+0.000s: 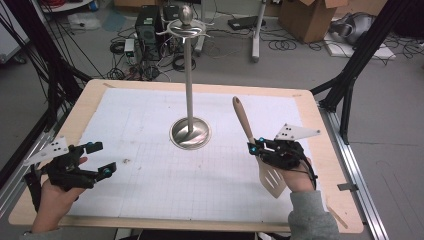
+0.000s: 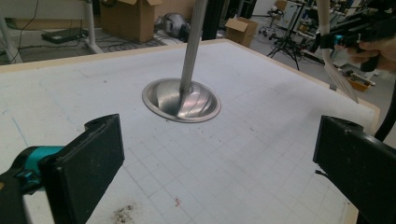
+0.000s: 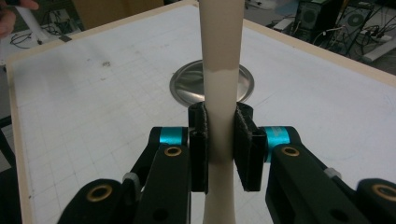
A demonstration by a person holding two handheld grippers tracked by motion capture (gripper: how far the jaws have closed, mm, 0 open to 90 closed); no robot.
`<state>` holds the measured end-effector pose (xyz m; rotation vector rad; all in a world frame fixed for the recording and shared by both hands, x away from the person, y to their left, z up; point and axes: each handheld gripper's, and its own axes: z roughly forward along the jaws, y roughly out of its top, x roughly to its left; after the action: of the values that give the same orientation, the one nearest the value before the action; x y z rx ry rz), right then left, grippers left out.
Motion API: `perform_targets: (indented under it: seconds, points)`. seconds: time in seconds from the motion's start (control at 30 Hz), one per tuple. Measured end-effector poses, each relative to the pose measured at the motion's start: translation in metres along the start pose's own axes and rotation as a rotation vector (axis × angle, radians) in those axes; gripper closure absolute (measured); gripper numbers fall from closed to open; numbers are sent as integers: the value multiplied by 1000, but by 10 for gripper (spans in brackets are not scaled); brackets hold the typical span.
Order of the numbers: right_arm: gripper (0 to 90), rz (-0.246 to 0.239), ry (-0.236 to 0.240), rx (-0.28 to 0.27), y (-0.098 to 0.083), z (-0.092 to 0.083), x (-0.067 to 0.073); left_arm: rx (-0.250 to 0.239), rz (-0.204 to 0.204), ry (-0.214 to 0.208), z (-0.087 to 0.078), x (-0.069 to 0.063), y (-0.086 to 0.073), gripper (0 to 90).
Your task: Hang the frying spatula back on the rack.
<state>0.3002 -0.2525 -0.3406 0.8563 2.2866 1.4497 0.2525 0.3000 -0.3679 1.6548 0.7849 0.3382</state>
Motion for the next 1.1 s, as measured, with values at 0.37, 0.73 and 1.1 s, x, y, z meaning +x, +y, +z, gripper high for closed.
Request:
perform_targets:
  seconds: [0.37, 0.73, 1.1]
  points:
    - [781, -14, 21, -14, 29, 2, 3, -7, -1, 13, -7, -2, -1, 24]
    - [781, -20, 34, -29, 54, 2, 0, -13, -5, 22, -14, -3, -2, 24]
    - [781, -10, 66, -49, 76, 3, -10, -10, -8, 36, -19, -5, -5, 24]
